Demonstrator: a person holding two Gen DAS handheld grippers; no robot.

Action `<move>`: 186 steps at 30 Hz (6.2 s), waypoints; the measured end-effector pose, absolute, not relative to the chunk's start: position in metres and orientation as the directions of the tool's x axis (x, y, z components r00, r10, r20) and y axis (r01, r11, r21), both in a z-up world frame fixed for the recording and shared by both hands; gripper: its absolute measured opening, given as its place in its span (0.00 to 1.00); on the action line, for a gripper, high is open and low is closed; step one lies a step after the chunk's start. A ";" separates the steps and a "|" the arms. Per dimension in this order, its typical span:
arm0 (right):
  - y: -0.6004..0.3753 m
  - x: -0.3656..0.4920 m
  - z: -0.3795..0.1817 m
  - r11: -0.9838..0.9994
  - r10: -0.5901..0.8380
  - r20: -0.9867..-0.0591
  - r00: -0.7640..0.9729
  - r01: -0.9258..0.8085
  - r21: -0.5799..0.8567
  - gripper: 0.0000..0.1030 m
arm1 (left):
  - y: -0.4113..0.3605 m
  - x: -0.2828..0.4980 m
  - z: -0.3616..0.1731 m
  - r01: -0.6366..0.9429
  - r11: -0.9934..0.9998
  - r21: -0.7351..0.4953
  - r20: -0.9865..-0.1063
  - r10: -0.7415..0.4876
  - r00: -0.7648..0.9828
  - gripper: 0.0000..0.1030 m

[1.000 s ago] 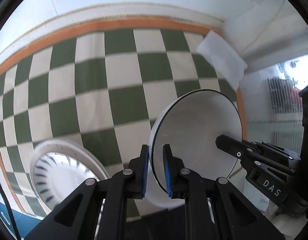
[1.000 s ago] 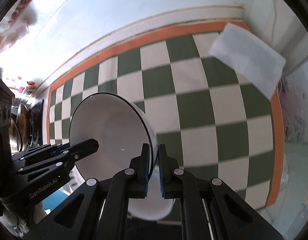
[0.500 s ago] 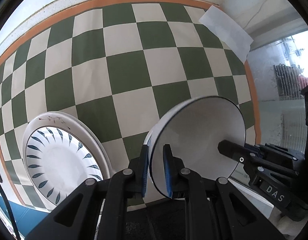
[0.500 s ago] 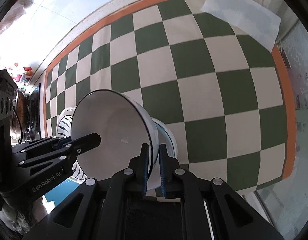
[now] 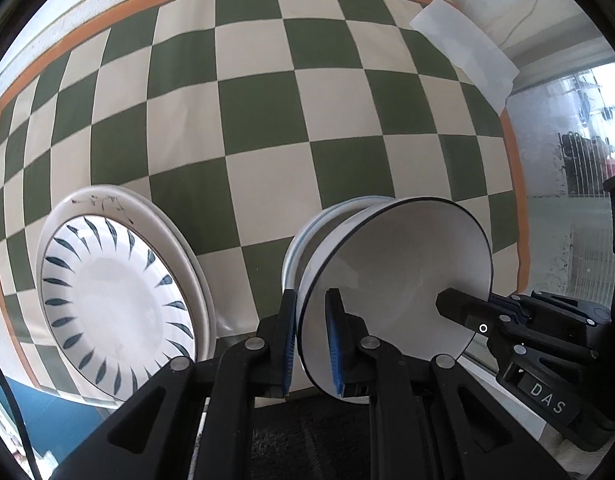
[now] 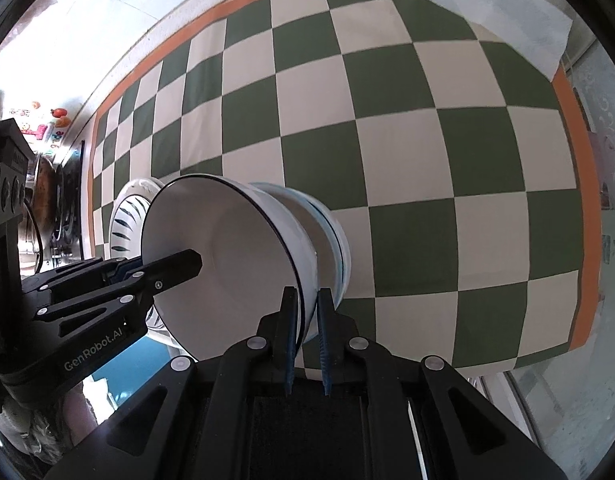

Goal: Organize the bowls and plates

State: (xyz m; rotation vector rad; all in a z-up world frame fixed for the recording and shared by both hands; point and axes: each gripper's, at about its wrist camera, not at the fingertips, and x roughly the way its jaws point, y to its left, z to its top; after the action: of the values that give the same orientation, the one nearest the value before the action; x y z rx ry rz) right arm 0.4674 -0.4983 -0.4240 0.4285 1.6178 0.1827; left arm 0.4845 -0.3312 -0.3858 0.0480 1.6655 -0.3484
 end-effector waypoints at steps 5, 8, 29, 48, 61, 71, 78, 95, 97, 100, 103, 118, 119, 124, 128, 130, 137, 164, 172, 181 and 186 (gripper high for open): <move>-0.498 0.471 -0.433 0.915 0.389 -0.919 -0.067 0.146 0.376 0.11 | -0.330 0.483 -0.392 0.205 0.962 -0.179 -0.979 -0.154 -0.134 0.12; -0.496 0.472 -0.439 0.914 0.395 -0.914 -0.093 0.134 0.382 0.11 | -0.331 0.481 -0.394 0.193 0.967 -0.166 -0.981 -0.142 -0.130 0.12; -0.498 0.473 -0.425 0.928 0.357 -0.933 -0.038 0.123 0.350 0.19 | -0.326 0.476 -0.380 0.172 0.975 -0.140 -0.989 -0.131 -0.063 0.16; -0.486 0.376 -0.284 0.960 0.226 -0.918 0.326 0.085 0.266 0.84 | -0.284 0.396 -0.252 0.230 0.970 -0.083 -0.941 -0.152 0.303 0.91; -0.493 0.311 -0.219 0.975 0.129 -0.862 0.490 0.096 0.200 0.95 | -0.273 0.344 -0.198 0.242 0.967 -0.084 -0.885 -0.184 0.429 0.93; -0.508 0.303 -0.216 0.965 0.145 -0.852 0.504 0.118 0.235 0.97 | -0.280 0.349 -0.196 0.241 0.966 -0.097 -0.880 -0.196 0.432 0.93; -0.517 0.335 -0.248 0.953 0.173 -0.869 0.463 0.145 0.266 0.97 | -0.287 0.384 -0.229 0.236 0.960 -0.152 -0.907 -0.230 0.352 0.93; -0.527 0.444 -0.454 0.738 0.571 -0.797 0.199 0.301 0.604 0.97 | -0.308 0.511 -0.404 0.011 0.853 -0.521 -0.843 -0.513 -0.165 0.90; -0.524 0.448 -0.474 0.702 0.611 -0.771 0.177 0.330 0.632 0.97 | -0.311 0.516 -0.416 -0.007 0.847 -0.531 -0.829 -0.521 -0.203 0.85; -0.518 0.453 -0.497 0.649 0.665 -0.730 0.159 0.361 0.670 0.96 | -0.315 0.519 -0.429 0.000 0.843 -0.538 -0.818 -0.522 -0.239 0.73; -0.511 0.457 -0.514 0.649 0.670 -0.732 0.128 0.379 0.660 0.93 | -0.318 0.520 -0.439 0.012 0.849 -0.529 -0.820 -0.507 -0.266 0.59; -0.483 0.471 -0.542 0.676 0.649 -0.757 0.075 0.399 0.619 0.62 | -0.315 0.513 -0.445 0.103 0.885 -0.453 -0.872 -0.417 -0.257 0.29; -0.480 0.472 -0.543 0.677 0.649 -0.757 0.074 0.395 0.620 0.62 | -0.314 0.513 -0.446 0.100 0.887 -0.452 -0.872 -0.415 -0.259 0.29; -0.473 0.475 -0.543 0.671 0.663 -0.746 0.065 0.390 0.631 0.61 | -0.308 0.510 -0.443 0.089 0.887 -0.452 -0.872 -0.419 -0.252 0.29; -0.464 0.481 -0.540 0.660 0.673 -0.737 0.068 0.395 0.639 0.61 | -0.302 0.510 -0.437 0.083 0.888 -0.452 -0.874 -0.422 -0.241 0.29; -0.459 0.487 -0.536 0.666 0.669 -0.740 0.072 0.383 0.640 0.61 | -0.299 0.511 -0.432 0.083 0.888 -0.452 -0.876 -0.424 -0.231 0.29; -0.456 0.501 -0.509 0.687 0.661 -0.745 0.085 0.331 0.647 0.58 | -0.281 0.519 -0.414 0.054 0.886 -0.460 -0.876 -0.443 -0.192 0.30; -0.313 0.562 -0.447 0.728 0.686 -0.727 -0.039 0.009 0.686 0.56 | -0.123 0.511 -0.369 -0.192 0.870 -0.454 -0.889 -0.455 0.042 0.32; -0.265 0.565 -0.459 0.721 0.685 -0.722 -0.097 -0.052 0.691 0.56 | -0.081 0.502 -0.382 -0.266 0.852 -0.451 -0.890 -0.451 0.066 0.32; -0.242 0.565 -0.472 0.728 0.672 -0.730 -0.125 -0.070 0.682 0.55 | -0.068 0.497 -0.395 -0.305 0.836 -0.457 -0.886 -0.456 0.077 0.33; -0.238 0.564 -0.476 0.734 0.665 -0.736 -0.131 -0.074 0.676 0.55 | -0.064 0.495 -0.398 -0.312 0.829 -0.464 -0.882 -0.464 0.077 0.33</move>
State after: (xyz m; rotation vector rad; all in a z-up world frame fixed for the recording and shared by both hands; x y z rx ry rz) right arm 0.5635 -0.2376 -0.4755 0.4905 1.5871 0.6796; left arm 0.4953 -0.0640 -0.3984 -0.6447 1.5227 -0.1268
